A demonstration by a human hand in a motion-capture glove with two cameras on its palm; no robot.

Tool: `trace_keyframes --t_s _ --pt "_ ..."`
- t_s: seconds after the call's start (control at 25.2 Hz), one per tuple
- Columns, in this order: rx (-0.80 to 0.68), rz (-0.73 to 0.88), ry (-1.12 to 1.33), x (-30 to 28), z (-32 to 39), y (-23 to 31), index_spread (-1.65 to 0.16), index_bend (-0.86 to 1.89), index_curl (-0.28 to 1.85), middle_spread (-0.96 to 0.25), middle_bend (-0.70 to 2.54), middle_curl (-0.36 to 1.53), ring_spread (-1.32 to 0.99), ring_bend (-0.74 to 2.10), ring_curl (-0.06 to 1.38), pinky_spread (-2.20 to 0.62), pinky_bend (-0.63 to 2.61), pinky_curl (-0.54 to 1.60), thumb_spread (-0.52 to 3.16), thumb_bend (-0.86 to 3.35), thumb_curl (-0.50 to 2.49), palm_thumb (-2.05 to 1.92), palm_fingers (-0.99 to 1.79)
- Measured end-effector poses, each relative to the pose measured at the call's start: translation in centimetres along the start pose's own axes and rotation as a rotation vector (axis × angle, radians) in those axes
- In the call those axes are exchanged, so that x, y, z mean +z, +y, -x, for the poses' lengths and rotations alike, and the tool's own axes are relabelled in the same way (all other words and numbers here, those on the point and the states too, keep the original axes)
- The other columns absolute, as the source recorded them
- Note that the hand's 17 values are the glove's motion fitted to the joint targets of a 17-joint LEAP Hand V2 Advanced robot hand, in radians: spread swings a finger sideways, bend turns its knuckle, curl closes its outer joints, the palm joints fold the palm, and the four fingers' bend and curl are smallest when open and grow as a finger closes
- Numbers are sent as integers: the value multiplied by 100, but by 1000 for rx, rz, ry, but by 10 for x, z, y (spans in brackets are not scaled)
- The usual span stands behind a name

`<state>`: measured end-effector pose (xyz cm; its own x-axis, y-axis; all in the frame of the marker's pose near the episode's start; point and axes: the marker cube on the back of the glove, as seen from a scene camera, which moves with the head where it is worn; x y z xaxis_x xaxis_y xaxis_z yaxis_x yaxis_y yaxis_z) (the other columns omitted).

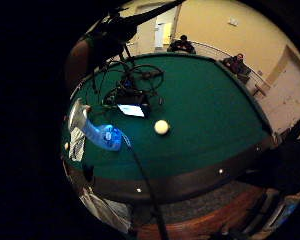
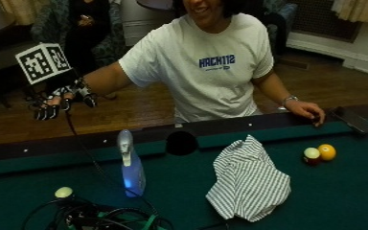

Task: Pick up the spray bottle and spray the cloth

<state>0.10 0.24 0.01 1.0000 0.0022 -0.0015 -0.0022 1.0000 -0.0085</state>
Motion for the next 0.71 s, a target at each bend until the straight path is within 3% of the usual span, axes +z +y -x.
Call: trace_keyframes --t_s 0.32,0.71 --pt "1 33 5 4 3 0 -33 20 18 -7 25 15 -7 28 16 18 37 18 85 25 14 42 55" --pt "9 146 65 46 -6 22 -39 16 23 -8 22 22 -8 27 20 21 36 24 109 18 18 40 53"
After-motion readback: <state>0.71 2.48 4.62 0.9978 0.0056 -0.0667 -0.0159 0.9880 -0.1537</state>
